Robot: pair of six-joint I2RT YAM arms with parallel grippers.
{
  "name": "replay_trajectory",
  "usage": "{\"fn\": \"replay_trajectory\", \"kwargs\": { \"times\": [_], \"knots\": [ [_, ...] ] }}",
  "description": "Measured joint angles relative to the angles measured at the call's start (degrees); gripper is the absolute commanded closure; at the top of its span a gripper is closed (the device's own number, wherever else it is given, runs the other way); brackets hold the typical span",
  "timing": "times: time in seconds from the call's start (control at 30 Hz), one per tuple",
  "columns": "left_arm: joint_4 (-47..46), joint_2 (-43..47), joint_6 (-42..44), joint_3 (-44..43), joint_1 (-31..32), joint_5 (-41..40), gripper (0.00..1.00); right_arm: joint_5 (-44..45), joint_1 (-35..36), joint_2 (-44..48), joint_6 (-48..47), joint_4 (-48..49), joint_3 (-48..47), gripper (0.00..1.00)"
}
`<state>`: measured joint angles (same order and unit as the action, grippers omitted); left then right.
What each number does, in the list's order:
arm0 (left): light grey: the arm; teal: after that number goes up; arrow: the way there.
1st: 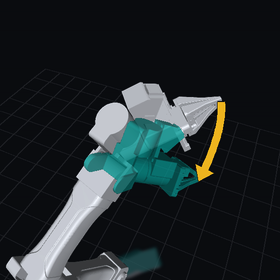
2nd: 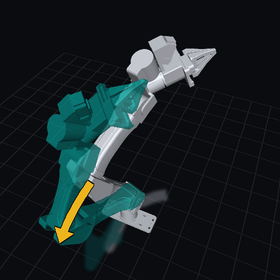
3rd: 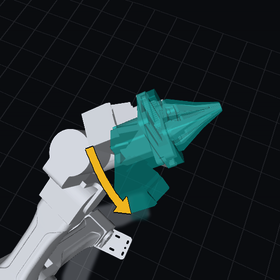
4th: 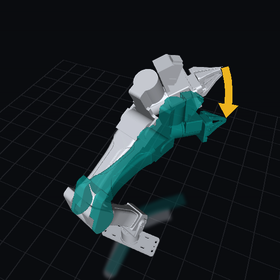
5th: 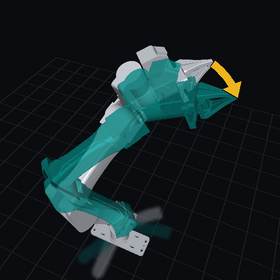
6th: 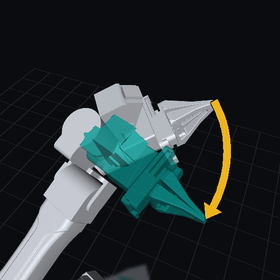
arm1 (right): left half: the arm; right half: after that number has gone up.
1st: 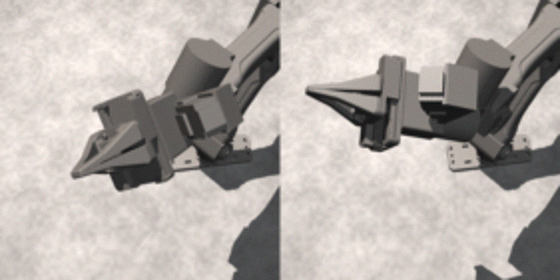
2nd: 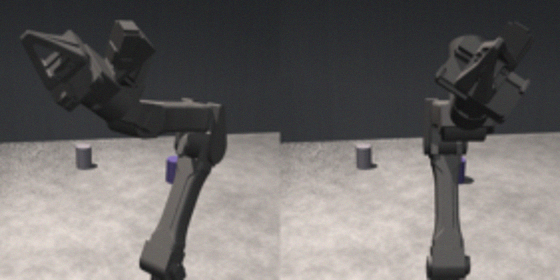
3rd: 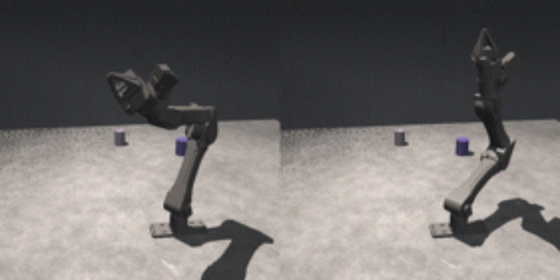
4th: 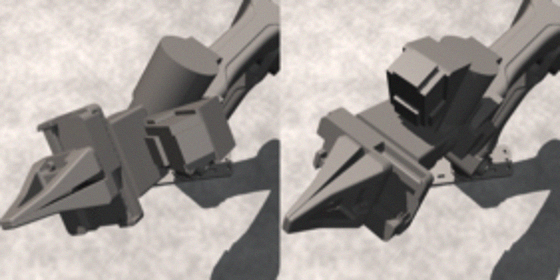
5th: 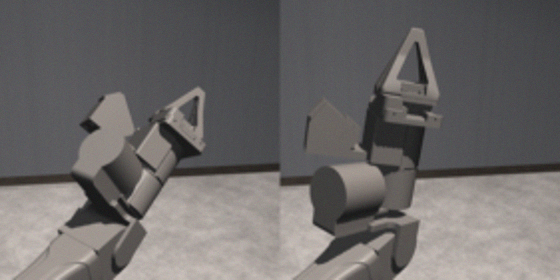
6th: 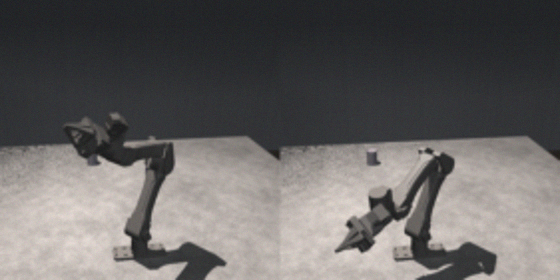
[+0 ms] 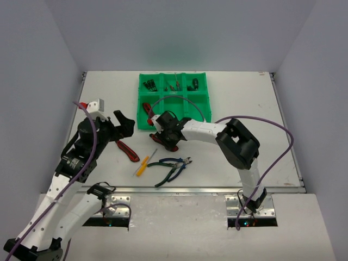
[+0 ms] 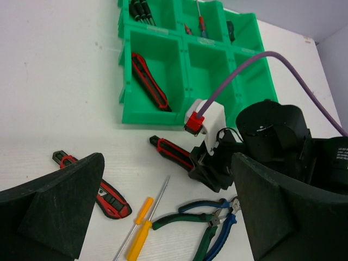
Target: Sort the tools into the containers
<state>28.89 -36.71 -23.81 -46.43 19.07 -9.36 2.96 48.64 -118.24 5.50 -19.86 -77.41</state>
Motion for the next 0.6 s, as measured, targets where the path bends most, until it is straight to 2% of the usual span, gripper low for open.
{"fn": "replay_trajectory", "kwargs": {
  "times": [0.13, 0.3, 0.6],
  "knots": [
    [0.1, 0.0, 0.0, 0.3, 0.0, 1.0, 0.0, 0.0, 0.3, 0.0, -0.1, -0.2, -0.2, 0.94],
    [-0.2, 1.4, -1.7, 0.5, 0.0, 1.8, 0.0, -0.3, 1.3, 1.9, -0.2, -1.3, 0.3, 0.95],
    [-7.4, 2.9, -9.6, 7.7, 0.0, 7.2, 0.0, -4.0, 2.2, 17.9, 0.3, -2.2, 2.7, 0.97]
  ]
}}
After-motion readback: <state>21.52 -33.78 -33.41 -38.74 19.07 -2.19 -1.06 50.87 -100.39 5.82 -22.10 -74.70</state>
